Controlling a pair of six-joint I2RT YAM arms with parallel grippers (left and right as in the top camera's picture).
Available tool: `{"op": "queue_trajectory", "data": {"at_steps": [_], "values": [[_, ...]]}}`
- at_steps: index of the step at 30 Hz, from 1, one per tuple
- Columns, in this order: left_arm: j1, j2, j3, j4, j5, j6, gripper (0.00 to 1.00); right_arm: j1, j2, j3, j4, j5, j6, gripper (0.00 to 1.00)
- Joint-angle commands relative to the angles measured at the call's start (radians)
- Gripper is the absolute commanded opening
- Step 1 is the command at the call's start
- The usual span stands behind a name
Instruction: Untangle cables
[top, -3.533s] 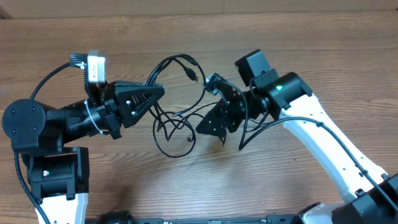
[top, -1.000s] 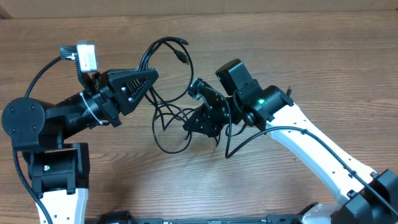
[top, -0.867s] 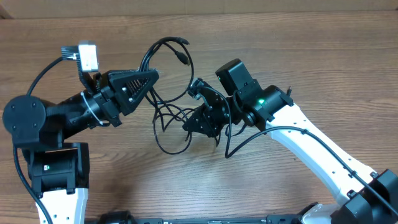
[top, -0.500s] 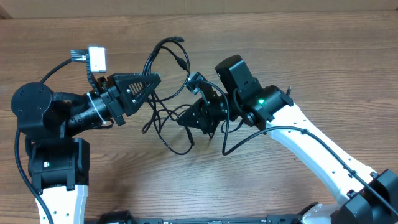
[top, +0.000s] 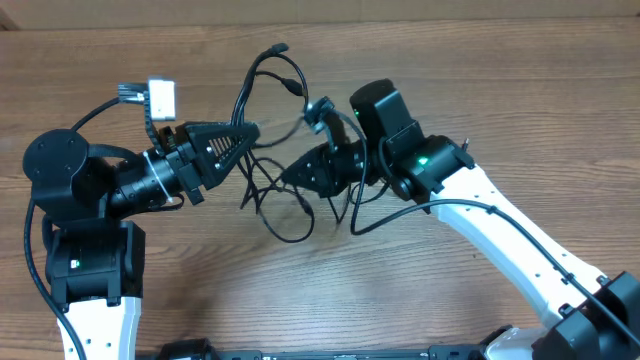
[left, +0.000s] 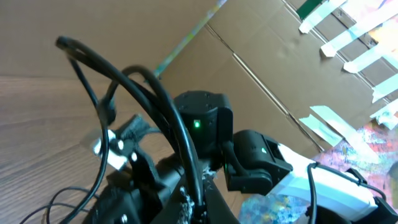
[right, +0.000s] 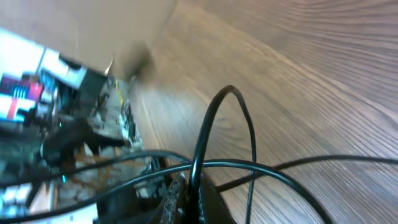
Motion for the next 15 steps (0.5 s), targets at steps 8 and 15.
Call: {"op": "queue_trajectory", "data": {"at_steps": [8, 15], "values": [[0.006, -0.003, 0.023, 0.003, 0.140, 0.025, 0.04, -0.133, -0.024, 0.002, 0.083, 0.242, 0.183, 0.04], [0.006, -0.005, 0.023, 0.003, 0.226, 0.026, 0.04, -0.277, -0.024, 0.002, 0.182, 0.248, 0.339, 0.04]]}}
